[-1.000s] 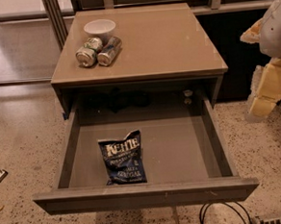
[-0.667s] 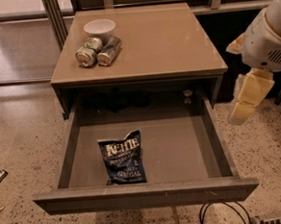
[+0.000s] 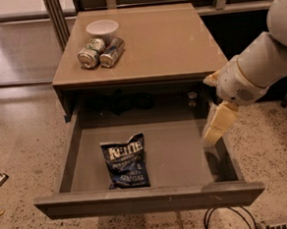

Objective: Pick blue chip bag from top drawer and place on counter

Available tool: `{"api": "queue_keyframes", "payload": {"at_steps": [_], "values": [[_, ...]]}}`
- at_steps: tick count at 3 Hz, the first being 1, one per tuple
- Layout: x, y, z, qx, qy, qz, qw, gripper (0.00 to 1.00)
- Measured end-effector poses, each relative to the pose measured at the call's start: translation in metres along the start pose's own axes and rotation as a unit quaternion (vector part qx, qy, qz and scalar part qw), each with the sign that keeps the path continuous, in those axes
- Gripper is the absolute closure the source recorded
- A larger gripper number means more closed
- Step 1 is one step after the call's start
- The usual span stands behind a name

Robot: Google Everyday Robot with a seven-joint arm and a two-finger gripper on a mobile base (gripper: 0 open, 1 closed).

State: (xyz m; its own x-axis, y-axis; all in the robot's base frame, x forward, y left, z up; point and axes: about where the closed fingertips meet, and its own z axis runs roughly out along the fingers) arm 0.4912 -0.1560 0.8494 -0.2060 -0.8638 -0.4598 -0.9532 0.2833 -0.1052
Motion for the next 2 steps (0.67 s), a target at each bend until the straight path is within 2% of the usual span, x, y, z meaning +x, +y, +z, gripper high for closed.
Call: {"api": "queue_keyframes", "payload": {"at_steps": [1,2], "values": [[-0.019,0.02,0.048,-0.031,-0.06,-0.007,0.9977,0.0],[-0.051,0.037,0.097,-0.063,-0.1,-0.049,0.9918,0.0]]}}
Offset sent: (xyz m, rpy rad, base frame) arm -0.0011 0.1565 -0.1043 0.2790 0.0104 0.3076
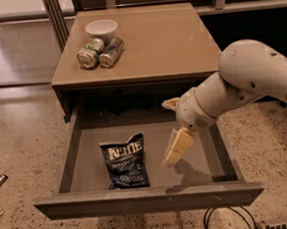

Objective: Pick blue chip bag from top drawer and place on counter

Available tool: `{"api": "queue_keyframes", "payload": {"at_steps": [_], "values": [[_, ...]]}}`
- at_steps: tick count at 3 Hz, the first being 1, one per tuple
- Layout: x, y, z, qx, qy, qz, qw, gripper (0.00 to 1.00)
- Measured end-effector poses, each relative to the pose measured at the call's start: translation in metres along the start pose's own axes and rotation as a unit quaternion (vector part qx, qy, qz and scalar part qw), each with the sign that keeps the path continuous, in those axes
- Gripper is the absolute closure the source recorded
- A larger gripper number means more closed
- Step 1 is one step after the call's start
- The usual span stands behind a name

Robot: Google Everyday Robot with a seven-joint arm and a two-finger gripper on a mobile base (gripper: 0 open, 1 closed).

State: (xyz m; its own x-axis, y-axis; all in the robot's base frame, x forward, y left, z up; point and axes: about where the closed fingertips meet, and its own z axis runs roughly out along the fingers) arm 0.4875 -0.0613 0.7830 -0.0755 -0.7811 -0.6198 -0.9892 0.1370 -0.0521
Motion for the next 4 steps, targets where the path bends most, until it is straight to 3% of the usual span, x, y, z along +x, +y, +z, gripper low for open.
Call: {"api": "queue_keyframes", "payload": {"at_steps": [1,2,4], "values": [[-0.015,0.001,0.051,-0.037,-0.025,-0.036,0.9983,0.0],[-0.018,0.0,0.093,-0.074,-0.034,-0.075,0.9938,0.0],[-0.025,0.008,0.149,-0.12,-0.024,-0.17,0.9777,0.0]]}}
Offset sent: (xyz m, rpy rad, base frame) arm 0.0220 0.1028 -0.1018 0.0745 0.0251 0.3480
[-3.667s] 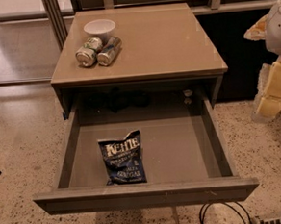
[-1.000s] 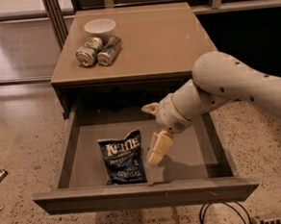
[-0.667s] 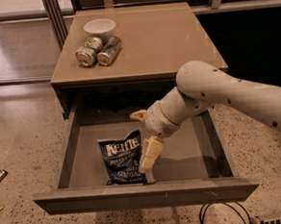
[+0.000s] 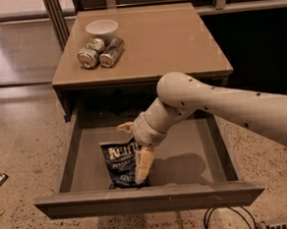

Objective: Pick blue chip bag from top drawer and place on counter

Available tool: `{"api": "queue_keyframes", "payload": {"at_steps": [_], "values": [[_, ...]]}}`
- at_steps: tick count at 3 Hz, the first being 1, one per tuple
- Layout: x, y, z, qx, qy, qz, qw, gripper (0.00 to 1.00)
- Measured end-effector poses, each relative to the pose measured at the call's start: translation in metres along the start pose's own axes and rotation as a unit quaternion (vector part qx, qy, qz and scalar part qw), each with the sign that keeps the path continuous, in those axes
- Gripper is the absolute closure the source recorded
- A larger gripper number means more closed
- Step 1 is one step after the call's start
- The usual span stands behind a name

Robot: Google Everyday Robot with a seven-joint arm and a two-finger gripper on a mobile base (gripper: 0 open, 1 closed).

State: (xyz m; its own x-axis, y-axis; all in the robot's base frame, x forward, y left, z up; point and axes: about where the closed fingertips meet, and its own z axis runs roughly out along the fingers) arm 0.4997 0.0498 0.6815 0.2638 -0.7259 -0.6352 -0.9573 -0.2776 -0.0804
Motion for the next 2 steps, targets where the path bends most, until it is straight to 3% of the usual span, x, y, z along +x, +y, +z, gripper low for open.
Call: {"api": "queue_keyframes", "payload": {"at_steps": [1,2], "values": [[-0.003,-0.002,0.019,-0.014,0.008,-0.026,0.9995,0.0],[-0.005,-0.005,0.034,-0.023,0.018,-0.039,0.9988,0.18]]}}
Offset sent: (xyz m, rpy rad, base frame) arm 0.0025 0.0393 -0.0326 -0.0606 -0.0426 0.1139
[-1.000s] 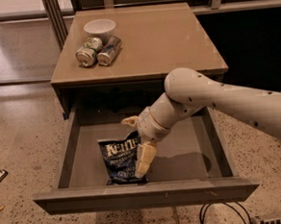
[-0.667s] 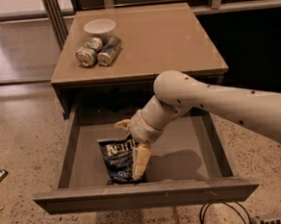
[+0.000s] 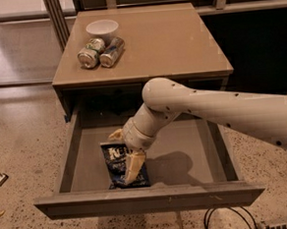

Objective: Pick blue chip bag from top drawer and place on counter

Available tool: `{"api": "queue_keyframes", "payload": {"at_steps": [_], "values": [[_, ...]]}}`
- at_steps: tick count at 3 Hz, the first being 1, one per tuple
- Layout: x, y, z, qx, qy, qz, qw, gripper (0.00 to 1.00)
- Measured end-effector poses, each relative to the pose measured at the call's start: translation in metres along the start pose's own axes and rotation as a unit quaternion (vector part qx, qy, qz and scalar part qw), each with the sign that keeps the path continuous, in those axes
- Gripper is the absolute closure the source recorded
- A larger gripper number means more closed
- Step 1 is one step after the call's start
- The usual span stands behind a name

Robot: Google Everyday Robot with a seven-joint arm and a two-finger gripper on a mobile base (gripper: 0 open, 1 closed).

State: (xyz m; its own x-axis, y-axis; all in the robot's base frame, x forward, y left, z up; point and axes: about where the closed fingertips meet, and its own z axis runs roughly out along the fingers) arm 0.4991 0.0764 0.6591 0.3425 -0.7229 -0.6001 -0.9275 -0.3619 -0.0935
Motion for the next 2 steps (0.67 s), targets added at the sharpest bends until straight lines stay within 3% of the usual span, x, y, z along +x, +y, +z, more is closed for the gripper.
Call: {"api": "queue_keyframes", "payload": {"at_steps": [2], "values": [[-0.0018,-0.007,0.0149,-0.002,0.018,-0.007,0.9998,0.64]]}}
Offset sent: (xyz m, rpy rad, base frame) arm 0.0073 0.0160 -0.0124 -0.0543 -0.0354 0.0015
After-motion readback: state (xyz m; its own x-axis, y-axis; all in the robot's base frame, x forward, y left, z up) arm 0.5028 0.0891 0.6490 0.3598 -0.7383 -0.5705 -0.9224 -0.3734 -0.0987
